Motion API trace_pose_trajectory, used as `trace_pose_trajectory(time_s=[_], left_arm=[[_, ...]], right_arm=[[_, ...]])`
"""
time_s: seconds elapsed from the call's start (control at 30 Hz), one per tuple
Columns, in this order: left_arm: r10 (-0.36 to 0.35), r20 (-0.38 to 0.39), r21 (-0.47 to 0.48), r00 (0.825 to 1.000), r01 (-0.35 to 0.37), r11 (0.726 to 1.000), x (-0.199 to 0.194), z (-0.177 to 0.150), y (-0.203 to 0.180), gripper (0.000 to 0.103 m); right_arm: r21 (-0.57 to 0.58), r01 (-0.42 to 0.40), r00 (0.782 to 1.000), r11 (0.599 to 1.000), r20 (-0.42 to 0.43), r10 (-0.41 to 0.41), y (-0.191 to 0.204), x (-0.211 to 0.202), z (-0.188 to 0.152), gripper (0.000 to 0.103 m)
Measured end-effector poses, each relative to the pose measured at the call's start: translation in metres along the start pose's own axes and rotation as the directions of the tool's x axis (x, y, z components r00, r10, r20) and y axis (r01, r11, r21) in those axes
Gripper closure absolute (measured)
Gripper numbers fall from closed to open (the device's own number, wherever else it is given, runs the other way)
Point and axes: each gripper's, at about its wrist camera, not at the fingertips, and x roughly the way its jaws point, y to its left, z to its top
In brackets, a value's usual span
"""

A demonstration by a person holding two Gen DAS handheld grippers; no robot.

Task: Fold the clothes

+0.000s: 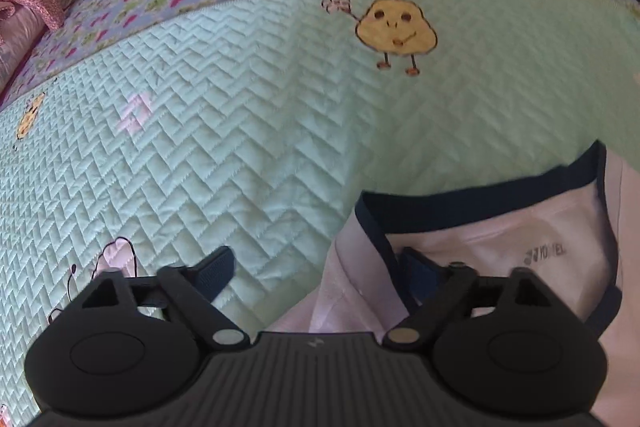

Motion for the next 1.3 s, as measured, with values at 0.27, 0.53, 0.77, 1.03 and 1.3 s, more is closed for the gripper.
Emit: trace_pose_trajectory(time_s=[0.27, 0.53, 0.77, 1.03, 1.3], left_arm=[[0.063, 0.065, 0.087, 0.996, -0.069, 0.994, -0.006, 0.009, -0.026, 0.096], [0.208, 0.153, 0.146, 0.966, -0.230, 0.962, -0.004, 0.016, -0.040, 0.096], [0.256, 0.215, 0.202, 0.942, -0.299, 0.933, 0.002, 0.015, -0.055, 0.096], [0.268, 0.255, 0.123, 0.929, -0.306, 0.944, 0.006, 0.023, -0.050, 0.045], [-0.011, 0.361, -0.180, 0.933, 0.081, 0.980, -0.064, -0.019, 0.023, 0.031]], right_arm=[[-0.028, 0.027, 1.000, 0.999, -0.011, -0.027, 0.001, 0.009, -0.004, 0.046], [-0.079, 0.039, 0.999, 0.996, -0.016, -0.041, 0.001, 0.021, -0.011, 0.046], [-0.092, 0.039, 0.999, 0.995, -0.019, -0.041, 0.000, 0.021, -0.013, 0.046], [-0.108, 0.046, 0.999, 0.993, -0.013, -0.048, 0.002, 0.021, -0.015, 0.045], [-0.101, 0.023, 1.000, 0.995, -0.016, -0.025, 0.001, 0.020, -0.015, 0.040]])
